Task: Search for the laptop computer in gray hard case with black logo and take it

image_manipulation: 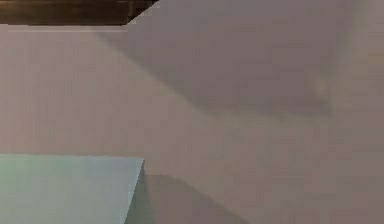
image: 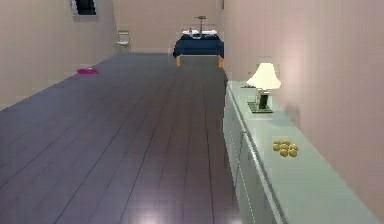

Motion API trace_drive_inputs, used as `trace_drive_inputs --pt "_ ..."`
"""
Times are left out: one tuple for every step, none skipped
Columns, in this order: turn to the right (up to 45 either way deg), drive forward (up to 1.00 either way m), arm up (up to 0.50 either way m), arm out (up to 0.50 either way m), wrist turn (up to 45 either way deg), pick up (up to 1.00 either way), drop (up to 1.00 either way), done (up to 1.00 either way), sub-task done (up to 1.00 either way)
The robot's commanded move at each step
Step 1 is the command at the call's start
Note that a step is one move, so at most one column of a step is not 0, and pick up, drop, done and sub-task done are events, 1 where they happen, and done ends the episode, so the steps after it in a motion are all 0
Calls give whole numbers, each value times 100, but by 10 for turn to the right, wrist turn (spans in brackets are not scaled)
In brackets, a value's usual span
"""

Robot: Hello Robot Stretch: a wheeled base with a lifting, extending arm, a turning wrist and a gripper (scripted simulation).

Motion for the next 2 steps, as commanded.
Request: trace_drive_inputs --pt "0 100 0 0 0 0 0 0 0" --pt "0 100 0 0 0 0 0 0 0"
